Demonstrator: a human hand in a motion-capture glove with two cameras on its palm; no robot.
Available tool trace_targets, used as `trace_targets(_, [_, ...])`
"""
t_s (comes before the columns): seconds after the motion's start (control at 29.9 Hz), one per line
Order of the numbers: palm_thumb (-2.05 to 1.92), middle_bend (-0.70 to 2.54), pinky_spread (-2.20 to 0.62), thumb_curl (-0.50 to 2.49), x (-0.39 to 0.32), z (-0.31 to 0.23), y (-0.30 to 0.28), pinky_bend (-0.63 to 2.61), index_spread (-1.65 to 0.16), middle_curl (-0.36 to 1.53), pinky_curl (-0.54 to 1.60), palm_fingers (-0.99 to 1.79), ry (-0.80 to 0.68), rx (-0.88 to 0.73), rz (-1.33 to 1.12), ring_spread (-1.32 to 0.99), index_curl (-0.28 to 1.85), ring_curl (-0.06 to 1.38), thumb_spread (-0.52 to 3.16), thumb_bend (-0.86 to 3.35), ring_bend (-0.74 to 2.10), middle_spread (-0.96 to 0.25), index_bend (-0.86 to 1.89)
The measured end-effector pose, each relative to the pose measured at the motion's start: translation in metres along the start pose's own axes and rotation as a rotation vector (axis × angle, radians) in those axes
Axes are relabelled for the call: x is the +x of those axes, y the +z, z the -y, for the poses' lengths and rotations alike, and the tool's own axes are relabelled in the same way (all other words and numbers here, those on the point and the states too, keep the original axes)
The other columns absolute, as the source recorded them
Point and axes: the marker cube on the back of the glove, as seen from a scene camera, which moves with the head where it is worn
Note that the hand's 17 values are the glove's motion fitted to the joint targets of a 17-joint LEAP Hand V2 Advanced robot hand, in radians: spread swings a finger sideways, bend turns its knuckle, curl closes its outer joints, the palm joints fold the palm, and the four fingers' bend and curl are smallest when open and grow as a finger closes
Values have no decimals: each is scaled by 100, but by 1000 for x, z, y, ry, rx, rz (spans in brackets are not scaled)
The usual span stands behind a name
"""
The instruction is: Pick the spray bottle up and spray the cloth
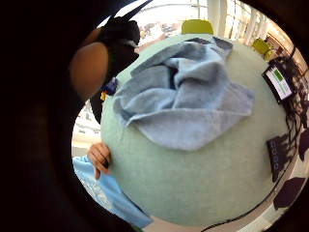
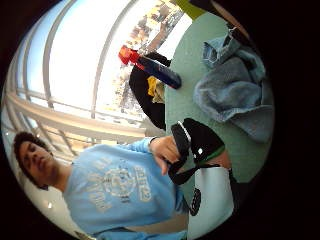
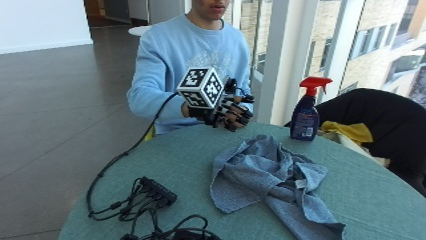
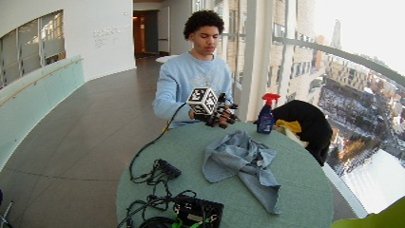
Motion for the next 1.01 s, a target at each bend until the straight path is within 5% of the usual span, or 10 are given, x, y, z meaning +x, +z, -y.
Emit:
trace_targets(0.47, [77,34,24,40,70,-120,-22,39,-42,42,36,47,207,98,-88,0,18,33,102,-3,34,-7,12])
trace_targets(1.01, [77,32,24,37,81,-143,-33,37,-41,41,35,49,246,98,-159,1,20,32,104,-2,32,-7,13])
